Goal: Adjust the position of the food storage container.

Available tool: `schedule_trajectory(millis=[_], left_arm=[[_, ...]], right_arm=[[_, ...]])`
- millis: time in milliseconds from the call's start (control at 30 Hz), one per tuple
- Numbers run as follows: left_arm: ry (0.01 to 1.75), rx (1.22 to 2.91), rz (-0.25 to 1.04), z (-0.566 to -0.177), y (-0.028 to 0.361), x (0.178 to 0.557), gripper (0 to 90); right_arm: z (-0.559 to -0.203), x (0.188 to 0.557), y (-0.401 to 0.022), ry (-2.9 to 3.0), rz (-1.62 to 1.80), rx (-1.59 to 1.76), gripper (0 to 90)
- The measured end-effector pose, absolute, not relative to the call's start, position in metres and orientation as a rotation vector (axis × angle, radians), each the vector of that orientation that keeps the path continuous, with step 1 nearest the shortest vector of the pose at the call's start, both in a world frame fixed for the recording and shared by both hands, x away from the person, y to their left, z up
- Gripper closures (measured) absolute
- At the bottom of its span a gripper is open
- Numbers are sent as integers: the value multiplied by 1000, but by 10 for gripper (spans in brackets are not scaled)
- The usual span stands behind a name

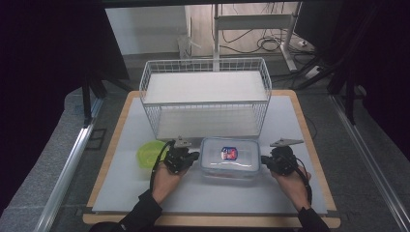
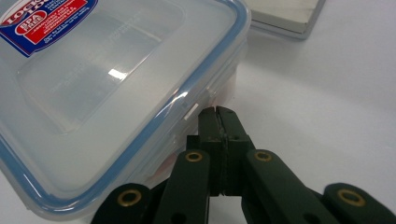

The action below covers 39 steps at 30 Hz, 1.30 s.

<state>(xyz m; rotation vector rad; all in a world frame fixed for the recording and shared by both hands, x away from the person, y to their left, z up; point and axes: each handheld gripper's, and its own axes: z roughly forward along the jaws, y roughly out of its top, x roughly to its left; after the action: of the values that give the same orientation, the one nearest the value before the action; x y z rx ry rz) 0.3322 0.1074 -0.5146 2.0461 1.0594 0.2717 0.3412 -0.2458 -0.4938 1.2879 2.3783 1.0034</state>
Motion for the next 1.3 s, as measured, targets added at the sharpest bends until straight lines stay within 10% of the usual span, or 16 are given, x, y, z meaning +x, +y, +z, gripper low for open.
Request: schedule_trajectory(millis=[733,1300], left_arm=[[1113,2080,304,-514,135,287,878],[974,2074,431,-507,165,242,369]], right_arm=[[-493,317,-214,2478,973,1123,895],[-480,294,-247,2371,1065,1047,455]])
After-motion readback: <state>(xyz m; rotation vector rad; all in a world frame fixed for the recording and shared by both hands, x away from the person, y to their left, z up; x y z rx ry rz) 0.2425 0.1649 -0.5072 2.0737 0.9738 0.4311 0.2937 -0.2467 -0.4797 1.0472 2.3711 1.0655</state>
